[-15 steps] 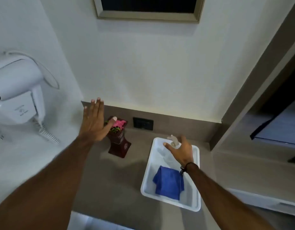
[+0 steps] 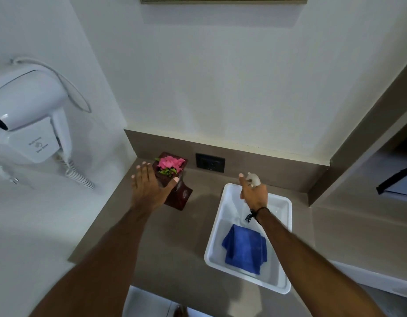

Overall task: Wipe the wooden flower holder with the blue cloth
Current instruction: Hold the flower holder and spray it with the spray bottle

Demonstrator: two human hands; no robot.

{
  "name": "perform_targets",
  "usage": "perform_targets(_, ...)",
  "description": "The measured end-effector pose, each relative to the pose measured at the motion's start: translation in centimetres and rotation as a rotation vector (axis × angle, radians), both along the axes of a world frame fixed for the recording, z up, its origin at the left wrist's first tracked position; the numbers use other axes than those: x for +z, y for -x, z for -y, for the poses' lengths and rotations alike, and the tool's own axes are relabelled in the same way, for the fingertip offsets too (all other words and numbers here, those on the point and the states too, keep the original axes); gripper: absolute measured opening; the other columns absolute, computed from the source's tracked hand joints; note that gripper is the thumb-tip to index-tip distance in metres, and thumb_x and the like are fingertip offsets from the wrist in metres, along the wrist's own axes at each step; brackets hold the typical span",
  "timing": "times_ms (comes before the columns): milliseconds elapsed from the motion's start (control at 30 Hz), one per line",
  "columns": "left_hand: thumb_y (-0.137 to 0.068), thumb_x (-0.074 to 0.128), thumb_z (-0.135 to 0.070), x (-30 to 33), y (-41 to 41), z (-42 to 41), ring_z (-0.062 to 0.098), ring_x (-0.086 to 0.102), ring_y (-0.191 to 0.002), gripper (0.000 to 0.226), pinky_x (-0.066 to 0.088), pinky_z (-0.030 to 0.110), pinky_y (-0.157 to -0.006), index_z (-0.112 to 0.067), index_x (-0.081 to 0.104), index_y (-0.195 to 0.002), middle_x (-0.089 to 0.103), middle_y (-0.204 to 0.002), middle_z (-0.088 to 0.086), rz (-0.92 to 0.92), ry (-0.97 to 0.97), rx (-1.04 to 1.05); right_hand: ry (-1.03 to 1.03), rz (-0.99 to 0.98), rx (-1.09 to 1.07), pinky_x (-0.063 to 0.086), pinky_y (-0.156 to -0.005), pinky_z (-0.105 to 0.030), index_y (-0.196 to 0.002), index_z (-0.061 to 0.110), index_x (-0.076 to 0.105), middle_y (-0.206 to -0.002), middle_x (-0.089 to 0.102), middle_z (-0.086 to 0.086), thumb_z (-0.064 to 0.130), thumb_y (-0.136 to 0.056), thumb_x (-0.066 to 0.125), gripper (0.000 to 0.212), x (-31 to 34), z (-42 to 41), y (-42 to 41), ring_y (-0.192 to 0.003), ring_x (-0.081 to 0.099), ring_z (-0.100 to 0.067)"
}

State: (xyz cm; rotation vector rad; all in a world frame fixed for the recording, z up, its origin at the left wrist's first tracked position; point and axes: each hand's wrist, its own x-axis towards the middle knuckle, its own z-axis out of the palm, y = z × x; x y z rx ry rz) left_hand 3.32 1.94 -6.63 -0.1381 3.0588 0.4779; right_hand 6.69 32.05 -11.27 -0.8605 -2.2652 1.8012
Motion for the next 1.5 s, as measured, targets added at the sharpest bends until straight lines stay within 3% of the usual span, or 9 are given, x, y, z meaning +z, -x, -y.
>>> perform_targets(233,-0.085,0.039,-0.075,-0.8,0.3,-0.1,0.032,-0.004,-0.158,0.109,-0.004,0.050,-0.124,-0.005,0.001,-0.160,-0.002,-0.170,0.016,0.008,-0.067,0.033,0.253,0.105,0.216,0.058,-0.062,-0.040,-0.095,0.006,0.069,-0.072,0.067,-0.005,0.042,-0.090,0.074,0.037,1.1,5.8,2.1,-0.052,0.061,-0.016)
perform_targets(400,-0.083,0.038,-0.076,-0.9,0.3,-0.1,0.033,-0.003,-0.158,0.111,-0.004,0.050,-0.123,-0.004,0.002,-0.160,0.000,-0.170,0.018,-0.005,-0.085,0.031,0.178,0.232,0.315,0.064,-0.084,-0.050,-0.086,0.009,0.069,-0.085,0.075,-0.013,0.047,-0.085,0.076,0.038,0.2,11.3,2.0,-0.076,0.073,-0.029)
perform_targets(600,-0.087,0.042,-0.072,-0.7,0.1,-0.2,0.033,-0.005,-0.158,0.108,-0.004,0.050,-0.124,-0.003,0.002,-0.160,-0.001,-0.170,0.018,0.000,-0.091,0.031,0.144,0.273,0.215,0.062,-0.087,-0.037,-0.123,0.008,0.063,-0.102,0.069,-0.003,0.051,-0.082,0.075,0.061,-0.2,13.2,1.9,-0.099,0.073,-0.026)
perform_targets(767,-0.088,0.044,-0.071,-0.4,0.1,-0.2,0.032,-0.005,-0.158,0.107,-0.004,0.049,-0.124,-0.004,0.002,-0.160,-0.001,-0.170,0.018,0.002,-0.094,0.033,0.158,0.197,0.069,0.065,-0.082,-0.044,-0.109,0.009,0.071,-0.100,0.077,-0.008,0.057,-0.074,0.077,0.060,0.5,11.1,2.1,-0.089,0.077,-0.027)
perform_targets(867,-0.087,0.044,-0.072,-0.5,0.3,-0.1,0.032,-0.005,-0.158,0.108,-0.004,0.049,-0.124,-0.004,0.002,-0.160,-0.001,-0.170,0.017,0.010,-0.085,0.030,0.152,0.040,-0.069,0.066,-0.077,-0.047,-0.089,0.015,0.072,-0.089,0.079,-0.011,0.050,-0.078,0.080,0.037,1.2,7.0,2.1,-0.082,0.078,-0.030)
perform_targets(967,-0.086,0.043,-0.073,-0.6,0.6,0.0,0.033,-0.006,-0.158,0.109,-0.004,0.049,-0.124,-0.004,0.000,-0.160,-0.003,-0.170,0.017,0.032,-0.065,0.023,0.097,-0.087,-0.173,0.062,-0.055,-0.024,-0.071,0.023,0.067,-0.068,0.073,-0.002,0.040,-0.085,0.079,0.025,1.0,2.1,1.4,-0.064,0.072,-0.021)
perform_targets(1067,-0.086,0.042,-0.075,-0.8,0.8,0.2,0.034,-0.005,-0.157,0.110,-0.003,0.050,-0.124,-0.004,0.000,-0.159,-0.003,-0.170,0.018,0.039,-0.050,0.021,0.067,-0.073,-0.228,0.046,-0.043,-0.006,-0.079,0.013,0.072,-0.072,0.071,-0.005,0.035,-0.090,0.075,0.025,0.1,-0.8,0.2,-0.063,0.066,-0.017)
perform_targets(1333,-0.079,0.042,-0.079,-1.3,1.3,0.6,0.034,-0.003,-0.157,0.116,-0.001,0.052,-0.125,-0.005,0.002,-0.159,0.000,-0.170,0.018,0.049,-0.078,0.015,-0.014,-0.034,-0.104,0.052,-0.069,-0.025,-0.084,0.017,0.072,-0.081,0.072,-0.005,0.032,-0.093,0.071,0.018,-1.6,-1.6,-1.6,-0.078,0.068,-0.022)
perform_targets(1500,-0.076,0.040,-0.082,-1.6,1.5,0.9,0.035,-0.001,-0.157,0.118,0.001,0.054,-0.125,-0.007,0.001,-0.159,0.001,-0.170,0.018,0.048,-0.081,0.019,-0.183,0.092,0.057,0.051,-0.106,-0.040,-0.132,0.013,0.063,-0.123,0.072,-0.006,0.039,-0.085,0.080,0.056,-2.2,-1.3,-3.8,-0.115,0.067,-0.026)
